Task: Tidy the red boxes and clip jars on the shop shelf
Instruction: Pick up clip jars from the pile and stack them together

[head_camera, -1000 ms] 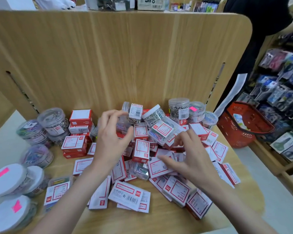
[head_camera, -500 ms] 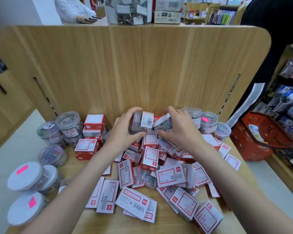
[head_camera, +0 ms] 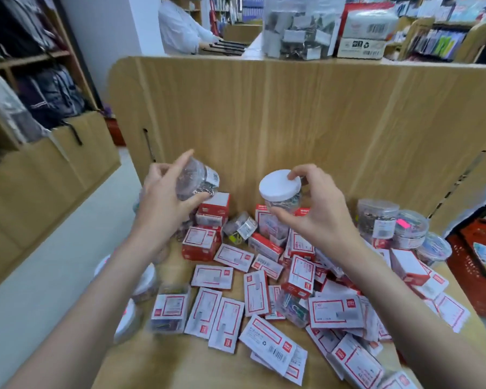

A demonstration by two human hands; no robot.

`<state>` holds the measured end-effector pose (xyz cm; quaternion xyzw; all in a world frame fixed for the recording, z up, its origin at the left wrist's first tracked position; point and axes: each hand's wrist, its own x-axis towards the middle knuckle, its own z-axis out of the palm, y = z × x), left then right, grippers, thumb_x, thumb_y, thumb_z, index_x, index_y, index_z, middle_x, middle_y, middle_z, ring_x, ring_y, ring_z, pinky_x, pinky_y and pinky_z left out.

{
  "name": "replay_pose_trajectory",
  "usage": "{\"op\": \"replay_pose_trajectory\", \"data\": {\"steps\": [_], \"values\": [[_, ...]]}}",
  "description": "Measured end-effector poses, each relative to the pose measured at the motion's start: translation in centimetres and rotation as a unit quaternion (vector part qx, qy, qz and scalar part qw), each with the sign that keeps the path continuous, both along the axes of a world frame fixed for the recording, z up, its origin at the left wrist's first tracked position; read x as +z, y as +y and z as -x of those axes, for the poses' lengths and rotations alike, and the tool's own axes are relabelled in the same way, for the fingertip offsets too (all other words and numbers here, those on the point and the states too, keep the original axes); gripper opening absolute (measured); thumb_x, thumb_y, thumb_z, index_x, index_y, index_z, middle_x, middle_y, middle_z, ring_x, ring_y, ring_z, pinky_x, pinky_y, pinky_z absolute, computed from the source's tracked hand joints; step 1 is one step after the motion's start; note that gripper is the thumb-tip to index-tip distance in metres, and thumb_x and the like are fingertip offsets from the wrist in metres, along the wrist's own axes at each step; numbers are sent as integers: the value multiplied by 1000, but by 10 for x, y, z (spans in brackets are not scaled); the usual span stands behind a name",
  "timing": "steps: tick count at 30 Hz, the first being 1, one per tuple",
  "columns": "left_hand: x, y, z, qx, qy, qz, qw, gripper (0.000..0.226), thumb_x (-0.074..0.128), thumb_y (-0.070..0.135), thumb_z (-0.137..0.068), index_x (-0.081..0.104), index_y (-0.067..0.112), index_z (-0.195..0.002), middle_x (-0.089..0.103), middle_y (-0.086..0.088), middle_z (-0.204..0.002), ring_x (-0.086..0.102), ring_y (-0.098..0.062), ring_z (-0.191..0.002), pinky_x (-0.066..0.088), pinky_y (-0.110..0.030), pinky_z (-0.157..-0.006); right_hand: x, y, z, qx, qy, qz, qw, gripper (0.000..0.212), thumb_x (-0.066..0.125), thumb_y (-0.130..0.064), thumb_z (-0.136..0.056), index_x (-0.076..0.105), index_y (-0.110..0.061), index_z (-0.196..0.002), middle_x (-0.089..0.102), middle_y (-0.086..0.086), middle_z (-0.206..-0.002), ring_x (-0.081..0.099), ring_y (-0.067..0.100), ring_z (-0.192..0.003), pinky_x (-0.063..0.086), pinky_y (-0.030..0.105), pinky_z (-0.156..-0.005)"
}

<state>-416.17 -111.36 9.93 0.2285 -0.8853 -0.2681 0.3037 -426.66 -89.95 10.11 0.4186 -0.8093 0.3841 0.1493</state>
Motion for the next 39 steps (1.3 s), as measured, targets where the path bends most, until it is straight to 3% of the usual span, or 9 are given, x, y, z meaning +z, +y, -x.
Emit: {"op": "replay_pose_trajectory", "data": {"steps": [6,10,14,19,21,24,29,34,39], "values": [[-2,-38,-1,15,-58,76,995,62,68,27,-82,42,24,-138,44,-12,-124,38,-27,-118,29,-32,-98,-7,-22,-6,23,-8,-4,1000,45,76,-25,-70,47,-17,-102,52,-2,-101,48,22,-93,32,21,-72],[-6,-43,-3,-8,-40,45,998,64,69,27,-81,38,21,-137,44,-6,-131,42,-21,-120,31,-25,-92,-7,-36,-11,32,-29,0,999,45,76,-26,-70,47,-17,-103,53,-2,-101,48,20,-93,35,24,-74],[-8,-52,-12,-40,-1,-39,998,68,70,30,-80,36,17,-138,43,-4,-135,44,-17,-122,32,-23,-97,-6,-55,-20,52,-71,27,996,45,77,-29,-69,44,-23,-99,56,-2,-101,52,18,-90,44,30,-76],[-9,-64,-53,7,54,-60,997,34,57,21,-90,50,16,-123,51,-1,-124,50,-10,-110,35,-24,-88,-11,-89,-47,131,-136,24,982,45,79,-20,-68,45,-16,-97,56,-1,-94,51,10,-76,38,13,-63],[-17,-68,-71,12,24,-66,997,29,55,21,-91,53,18,-119,54,0,-123,51,-10,-107,34,-25,-85,-22,-107,-62,165,-142,-5,976,45,78,-21,-67,45,-14,-97,57,2,-93,51,12,-76,40,15,-65],[-37,-73,-94,9,-45,-89,995,30,52,20,-92,52,17,-122,54,0,-125,51,-15,-112,33,-25,-86,-40,-137,-77,184,-151,-33,971,44,77,-24,-68,44,-13,-96,57,4,-94,51,19,-82,40,28,-71],[-62,-71,-118,3,-80,-149,986,31,53,20,-92,50,17,-123,53,0,-126,49,-17,-117,39,-32,-93,-62,-169,-88,167,-149,-63,973,42,75,-26,-72,42,-15,-95,48,1,-92,42,16,-81,24,24,-62],[-71,-66,-126,-16,-72,-142,987,31,53,18,-91,50,16,-122,51,0,-125,48,-14,-116,40,-33,-95,-72,-169,-89,155,-104,-95,978,37,72,-16,-75,53,-4,-104,52,13,-108,51,28,-97,36,30,-78],[-59,-57,-122,-20,6,-62,998,36,46,30,-81,56,18,-114,51,6,-111,47,-4,-104,35,-20,-88,-48,-136,-82,109,-92,-25,990,22,64,-5,-79,60,-8,-100,53,1,-100,52,11,-89,46,27,-84]]}}
